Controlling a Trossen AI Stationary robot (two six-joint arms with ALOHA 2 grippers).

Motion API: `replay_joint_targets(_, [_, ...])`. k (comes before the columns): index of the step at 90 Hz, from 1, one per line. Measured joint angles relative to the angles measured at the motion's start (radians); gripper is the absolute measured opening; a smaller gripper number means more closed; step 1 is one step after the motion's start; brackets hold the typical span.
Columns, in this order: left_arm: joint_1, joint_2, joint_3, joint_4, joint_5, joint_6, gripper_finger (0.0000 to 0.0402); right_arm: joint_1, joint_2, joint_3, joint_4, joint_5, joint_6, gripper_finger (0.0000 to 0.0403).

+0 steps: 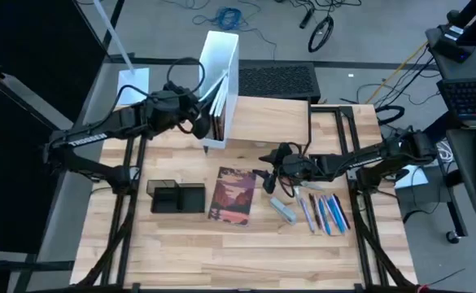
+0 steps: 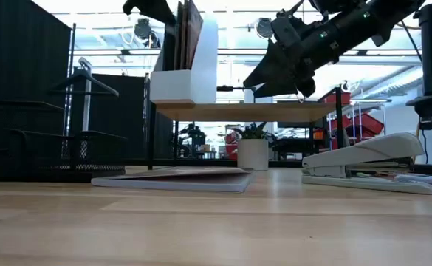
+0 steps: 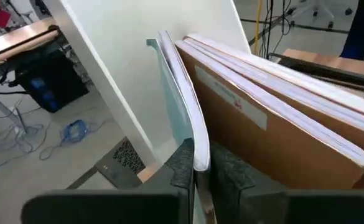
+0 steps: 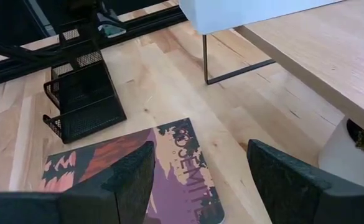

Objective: Stock shelves
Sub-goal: Remove the blue book from the white bookshelf on the shelf

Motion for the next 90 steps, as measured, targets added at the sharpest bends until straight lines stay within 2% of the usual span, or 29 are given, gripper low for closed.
replay_joint_targets(28, [-0.014,-0.007,0.082,-0.007,-0.003,0.041,0.0008,0.0,0.0,0.0,0.0,0.0,0.018,0.0235])
replay_joint_targets(51, [-0.046,-0.01,0.23,-0.091,0.001,0.109,0.0007,0.0,0.0,0.003,-0.003,-0.004,-0.015,0.0235])
replay_joint_targets(71, [-0.073,-0.01,0.353,-0.149,0.005,0.184,0.0007,0.0,-0.001,0.074,0.0,-0.009,-0.185,0.0235])
replay_joint_targets(90, [-0.099,-0.01,0.477,-0.299,0.028,0.202,0.0006,0.0,-0.001,0.177,0.0,-0.018,-0.399,0.0236])
